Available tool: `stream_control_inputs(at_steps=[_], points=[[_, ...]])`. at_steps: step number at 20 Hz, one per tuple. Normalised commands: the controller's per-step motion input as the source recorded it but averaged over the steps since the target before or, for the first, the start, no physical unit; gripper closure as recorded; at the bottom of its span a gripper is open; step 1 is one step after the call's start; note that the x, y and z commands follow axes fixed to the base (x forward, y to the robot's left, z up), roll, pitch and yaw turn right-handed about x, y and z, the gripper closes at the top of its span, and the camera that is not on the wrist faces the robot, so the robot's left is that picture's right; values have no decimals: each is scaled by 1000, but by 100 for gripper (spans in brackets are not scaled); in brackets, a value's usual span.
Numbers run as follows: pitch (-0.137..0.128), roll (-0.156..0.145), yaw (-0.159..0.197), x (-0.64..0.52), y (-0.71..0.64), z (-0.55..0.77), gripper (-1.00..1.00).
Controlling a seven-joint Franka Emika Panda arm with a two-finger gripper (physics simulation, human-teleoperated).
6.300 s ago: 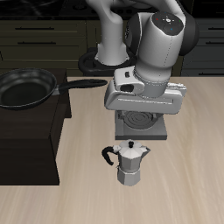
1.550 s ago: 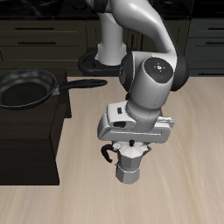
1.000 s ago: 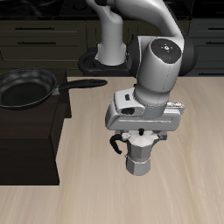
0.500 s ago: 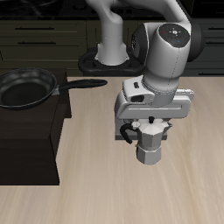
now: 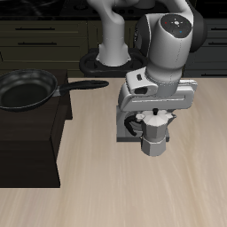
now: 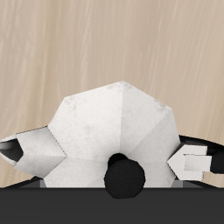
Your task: Place the moka pot on the stove
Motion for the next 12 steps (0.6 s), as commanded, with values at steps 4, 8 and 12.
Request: stream_control_inputs(at_steps=[4, 8, 12], points=[[-12, -2, -11, -221, -12, 59, 100], [6, 27, 11, -228, 38, -35, 100], [-19, 2, 11, -195, -22, -3, 100]])
